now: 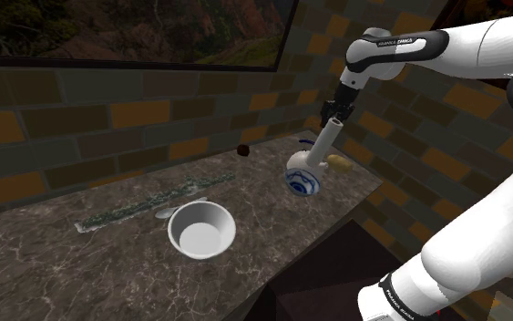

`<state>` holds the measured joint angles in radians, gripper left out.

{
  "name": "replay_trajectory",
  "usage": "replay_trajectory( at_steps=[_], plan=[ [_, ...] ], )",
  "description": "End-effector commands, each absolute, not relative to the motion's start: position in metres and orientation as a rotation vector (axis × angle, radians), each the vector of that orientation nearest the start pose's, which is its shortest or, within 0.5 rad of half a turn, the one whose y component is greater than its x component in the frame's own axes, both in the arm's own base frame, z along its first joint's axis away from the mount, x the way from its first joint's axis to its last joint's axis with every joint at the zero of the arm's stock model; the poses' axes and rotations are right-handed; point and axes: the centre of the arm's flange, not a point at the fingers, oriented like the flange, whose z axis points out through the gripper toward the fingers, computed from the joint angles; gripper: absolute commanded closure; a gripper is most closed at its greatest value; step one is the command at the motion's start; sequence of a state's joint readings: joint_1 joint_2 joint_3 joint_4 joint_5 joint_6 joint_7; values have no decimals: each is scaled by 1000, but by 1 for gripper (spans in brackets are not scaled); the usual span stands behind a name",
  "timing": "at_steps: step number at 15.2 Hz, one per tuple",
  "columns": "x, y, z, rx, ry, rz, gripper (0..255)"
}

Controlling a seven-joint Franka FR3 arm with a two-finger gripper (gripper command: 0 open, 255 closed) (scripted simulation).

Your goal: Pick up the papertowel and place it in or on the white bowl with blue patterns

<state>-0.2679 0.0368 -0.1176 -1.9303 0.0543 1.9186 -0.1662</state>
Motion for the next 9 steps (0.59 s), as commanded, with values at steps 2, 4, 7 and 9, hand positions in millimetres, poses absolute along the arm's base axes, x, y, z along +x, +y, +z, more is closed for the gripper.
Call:
replay_trajectory(
  at_steps=[2, 4, 7, 9],
  plan=[
    [523, -207, 447, -3062, 368, 51, 255],
    [523, -207, 436, -3062, 368, 51, 255],
    [523, -207, 420, -3062, 368, 51, 255],
    [523, -207, 410, -3062, 368, 51, 255]
  ],
)
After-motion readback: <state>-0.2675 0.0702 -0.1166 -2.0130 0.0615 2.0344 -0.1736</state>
